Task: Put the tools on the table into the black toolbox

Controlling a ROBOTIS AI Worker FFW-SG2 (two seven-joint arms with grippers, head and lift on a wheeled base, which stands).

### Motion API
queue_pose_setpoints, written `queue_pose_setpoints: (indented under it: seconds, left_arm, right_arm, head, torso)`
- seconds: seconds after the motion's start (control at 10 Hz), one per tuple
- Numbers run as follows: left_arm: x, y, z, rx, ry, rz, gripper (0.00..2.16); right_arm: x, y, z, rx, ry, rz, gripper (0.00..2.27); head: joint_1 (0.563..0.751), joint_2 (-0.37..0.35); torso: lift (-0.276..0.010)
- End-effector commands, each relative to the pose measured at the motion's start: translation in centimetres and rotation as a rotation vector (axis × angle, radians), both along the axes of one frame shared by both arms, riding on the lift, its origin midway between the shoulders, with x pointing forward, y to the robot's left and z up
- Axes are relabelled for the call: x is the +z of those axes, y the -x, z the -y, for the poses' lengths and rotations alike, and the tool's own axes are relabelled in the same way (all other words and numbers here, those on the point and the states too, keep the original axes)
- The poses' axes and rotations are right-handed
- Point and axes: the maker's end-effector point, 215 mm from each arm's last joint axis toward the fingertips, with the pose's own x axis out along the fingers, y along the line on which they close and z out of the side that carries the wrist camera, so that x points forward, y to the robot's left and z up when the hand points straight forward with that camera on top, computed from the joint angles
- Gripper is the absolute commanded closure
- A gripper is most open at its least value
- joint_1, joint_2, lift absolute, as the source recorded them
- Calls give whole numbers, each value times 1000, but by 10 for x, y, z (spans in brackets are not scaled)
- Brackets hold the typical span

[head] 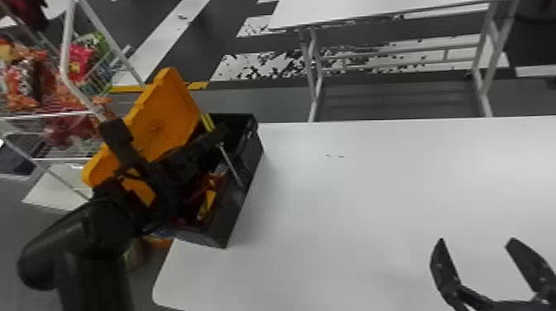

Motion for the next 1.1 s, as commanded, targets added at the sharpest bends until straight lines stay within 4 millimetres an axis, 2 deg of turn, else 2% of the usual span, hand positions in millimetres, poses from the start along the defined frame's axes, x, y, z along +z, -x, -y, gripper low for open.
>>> queue_pose_setpoints:
  seconds: [0.0,0.5,0.6,0.7,0.8,0.9,1.0]
  left_arm:
    - [3,-7,-18,26,-3,3,2138]
    - [6,-25,-83,140,-124,20,2121]
    - [10,-28,-98,182,-183,52,1463]
    - [4,-27,-98,186,-182,43,73]
    - [-2,-23,-97,186,-181,32,-2]
    - [-12,-14,-92,180,-171,18,22]
    - [-20,-3,-79,171,-147,19,29]
  right_arm:
    - [-2,1,6,-10,-1,-3,120]
    - [-7,4,7,-12,1,-15,124]
    - [-8,4,8,-13,2,-15,124]
    - [-8,5,9,-15,3,-10,124]
    - [-7,4,11,-20,1,-5,124]
    - [-1,5,15,-29,-5,14,124]
    - [6,5,19,-39,-6,41,124]
  head:
    - [695,350]
    - [695,350]
    - [695,350]
    - [695,350]
    - [695,350]
    - [695,350]
    - [695,350]
  torso:
    - [-75]
    - [-75]
    - [-75]
    - [-75]
    - [-75]
    - [-75]
    - [-75]
